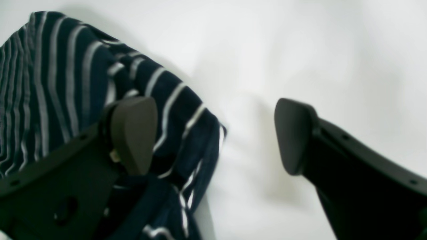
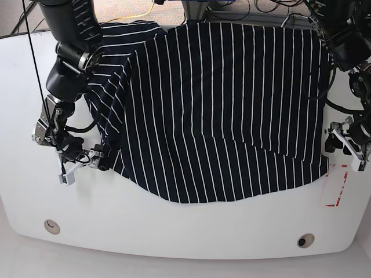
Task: Layout the t-shirt on the table in an organized manner, then fold the t-shirt properly
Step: 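Slide both grippers along the shirt edge and close on the fabric, then lift the shirt edge with both grippers and pull it toward the robot, then lay the held edge down and open both grippers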
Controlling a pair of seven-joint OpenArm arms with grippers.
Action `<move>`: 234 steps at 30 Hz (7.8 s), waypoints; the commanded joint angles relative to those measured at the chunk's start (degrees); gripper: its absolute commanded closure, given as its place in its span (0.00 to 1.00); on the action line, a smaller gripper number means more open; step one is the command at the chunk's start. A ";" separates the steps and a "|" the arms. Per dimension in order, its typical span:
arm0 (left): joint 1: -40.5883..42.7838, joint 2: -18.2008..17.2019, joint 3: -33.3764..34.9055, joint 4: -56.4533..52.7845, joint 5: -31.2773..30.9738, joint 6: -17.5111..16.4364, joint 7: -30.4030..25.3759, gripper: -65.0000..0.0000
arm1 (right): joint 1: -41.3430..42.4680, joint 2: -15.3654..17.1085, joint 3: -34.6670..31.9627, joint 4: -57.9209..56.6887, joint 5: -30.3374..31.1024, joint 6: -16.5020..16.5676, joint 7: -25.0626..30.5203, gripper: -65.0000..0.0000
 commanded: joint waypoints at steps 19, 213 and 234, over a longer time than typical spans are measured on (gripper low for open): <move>-3.67 -0.88 0.26 0.80 -1.03 -0.08 -0.72 0.44 | 0.35 -2.79 -3.51 -2.16 1.15 0.73 6.07 0.36; 13.12 5.98 -11.52 29.90 -13.42 -0.08 19.23 1.00 | -26.99 3.01 1.85 64.91 1.85 0.95 -29.19 1.00; 30.35 3.78 -12.75 29.54 -13.34 -0.08 19.14 1.00 | -44.57 -4.28 2.90 64.74 1.32 0.95 -24.35 1.00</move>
